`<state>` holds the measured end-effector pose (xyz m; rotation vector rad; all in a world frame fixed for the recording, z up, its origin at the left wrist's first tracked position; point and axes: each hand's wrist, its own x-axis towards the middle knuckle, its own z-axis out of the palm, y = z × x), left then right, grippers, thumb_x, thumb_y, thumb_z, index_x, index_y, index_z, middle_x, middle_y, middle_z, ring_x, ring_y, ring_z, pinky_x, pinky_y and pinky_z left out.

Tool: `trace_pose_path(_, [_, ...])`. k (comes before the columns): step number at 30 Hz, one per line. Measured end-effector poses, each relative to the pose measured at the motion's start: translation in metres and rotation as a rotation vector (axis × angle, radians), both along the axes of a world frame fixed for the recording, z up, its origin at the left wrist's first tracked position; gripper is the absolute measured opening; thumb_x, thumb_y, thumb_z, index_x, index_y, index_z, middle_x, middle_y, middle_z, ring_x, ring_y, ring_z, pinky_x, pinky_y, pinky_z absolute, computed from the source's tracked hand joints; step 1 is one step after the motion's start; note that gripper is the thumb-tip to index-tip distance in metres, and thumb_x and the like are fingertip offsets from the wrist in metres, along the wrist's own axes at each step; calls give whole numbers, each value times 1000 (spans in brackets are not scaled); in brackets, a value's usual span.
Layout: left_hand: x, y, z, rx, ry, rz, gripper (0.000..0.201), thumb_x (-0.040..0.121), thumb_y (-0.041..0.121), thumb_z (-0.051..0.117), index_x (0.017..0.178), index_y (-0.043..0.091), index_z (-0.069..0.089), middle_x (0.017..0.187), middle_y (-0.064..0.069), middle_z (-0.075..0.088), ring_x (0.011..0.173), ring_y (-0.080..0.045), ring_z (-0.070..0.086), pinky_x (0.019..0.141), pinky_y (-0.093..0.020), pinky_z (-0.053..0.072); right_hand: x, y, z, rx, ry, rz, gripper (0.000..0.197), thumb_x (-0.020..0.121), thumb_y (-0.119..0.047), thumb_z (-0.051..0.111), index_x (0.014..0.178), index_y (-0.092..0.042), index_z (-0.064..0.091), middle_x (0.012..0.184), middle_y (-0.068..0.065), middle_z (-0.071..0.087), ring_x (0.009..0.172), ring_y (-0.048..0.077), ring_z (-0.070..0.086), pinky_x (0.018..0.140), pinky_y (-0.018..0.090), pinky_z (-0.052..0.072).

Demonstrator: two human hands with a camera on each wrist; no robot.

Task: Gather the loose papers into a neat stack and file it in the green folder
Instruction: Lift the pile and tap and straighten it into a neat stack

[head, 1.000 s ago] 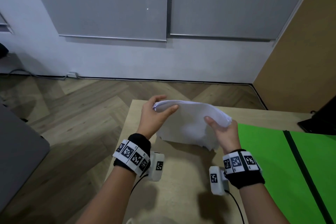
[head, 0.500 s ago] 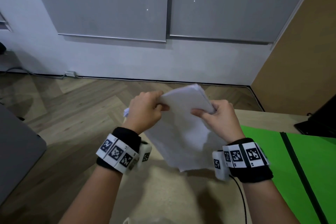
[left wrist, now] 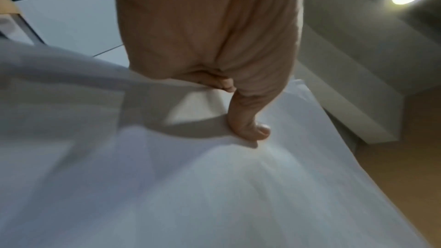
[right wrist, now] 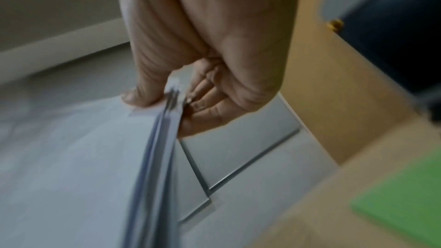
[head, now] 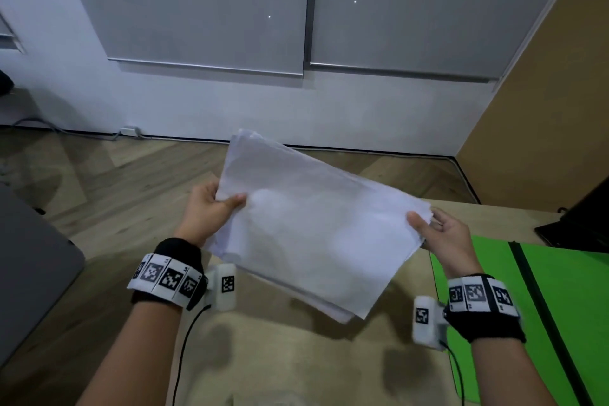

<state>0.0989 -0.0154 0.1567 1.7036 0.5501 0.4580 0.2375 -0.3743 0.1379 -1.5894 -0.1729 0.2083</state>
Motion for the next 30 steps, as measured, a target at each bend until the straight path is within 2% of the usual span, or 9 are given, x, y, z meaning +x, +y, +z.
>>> trace_pose_path(3, [4, -4, -17, -139, 9, 54, 13, 86, 2, 67, 78, 11, 67, 54, 12, 71, 46, 0, 65, 46, -16, 52, -6, 9, -15, 125, 171, 99, 76, 40, -49, 88, 104, -14, 66, 88, -1, 78, 74, 10, 74, 61, 22, 58])
trace_pose_path(5, [7, -12, -24, -256, -2, 69, 6, 88, 3, 65, 85, 7, 67, 65, 1, 75, 50, -7, 69, 47, -20, 54, -9, 21, -25, 37, 145, 54, 56, 58, -43, 85, 101, -10, 68, 92, -1, 77, 77, 15, 73, 67, 24, 59])
trace_pose_path(7, [9, -21, -27, -317, -32, 69, 9, 88, 3, 65, 97, 3, 67, 85, -11, 73, 63, -16, 71, 54, -23, 58, -8, 30, -26, 17, 58, -69, 17, 82, -16, 70, 98, -9, 69, 83, -11, 75, 80, 19, 69, 71, 26, 58])
trace_pose_path(9, [11, -25, -31, -314, -76, 57, 24, 85, 0, 67, 109, 0, 65, 99, -14, 70, 80, -20, 68, 62, -18, 59, -7, 34, -24, 6, -12, -123, 9, 85, -7, 66, 91, -13, 69, 72, -17, 73, 76, 12, 70, 72, 27, 56])
trace_pose_path(13, [8, -25, -47, -266, -38, 19, 38, 79, 1, 73, 116, 3, 64, 100, -9, 69, 86, -16, 65, 63, -9, 54, -11, 36, -31, -10, 34, -114, 10, 79, -7, 72, 84, -15, 69, 69, -13, 74, 62, -2, 69, 59, 18, 56])
trace_pose_path(18, [-4, -35, -81, -303, 72, 20, 18, 80, 8, 75, 96, 15, 71, 100, -8, 74, 99, -28, 69, 87, -38, 56, -23, 41, -56, -30, 157, -214, 24, 81, -9, 71, 105, -5, 66, 96, 11, 69, 78, 15, 66, 68, 20, 51])
trace_pose_path(24, [-2, -33, -76, -341, 11, 68, 16, 80, 9, 75, 93, 15, 70, 97, -8, 73, 90, -22, 67, 86, -35, 51, -26, 46, -35, 42, 98, -175, 2, 81, -17, 71, 83, -17, 69, 72, -7, 72, 64, 3, 65, 54, 8, 50])
trace_pose_path(27, [-1, -33, -75, -359, -17, 58, 37, 65, 25, 82, 97, 9, 70, 96, -11, 71, 89, -22, 65, 85, -35, 50, -25, 49, -36, 81, 123, -163, 32, 70, -48, 70, 85, -19, 73, 73, -6, 74, 66, 4, 65, 62, 19, 51])
trace_pose_path(30, [8, -37, -72, -372, -58, 112, 30, 72, 22, 82, 96, 8, 70, 92, -8, 72, 83, -18, 66, 75, -24, 52, -21, 55, -42, 94, 124, -294, 32, 79, -41, 70, 90, -12, 73, 81, 4, 69, 73, 13, 60, 72, 28, 48])
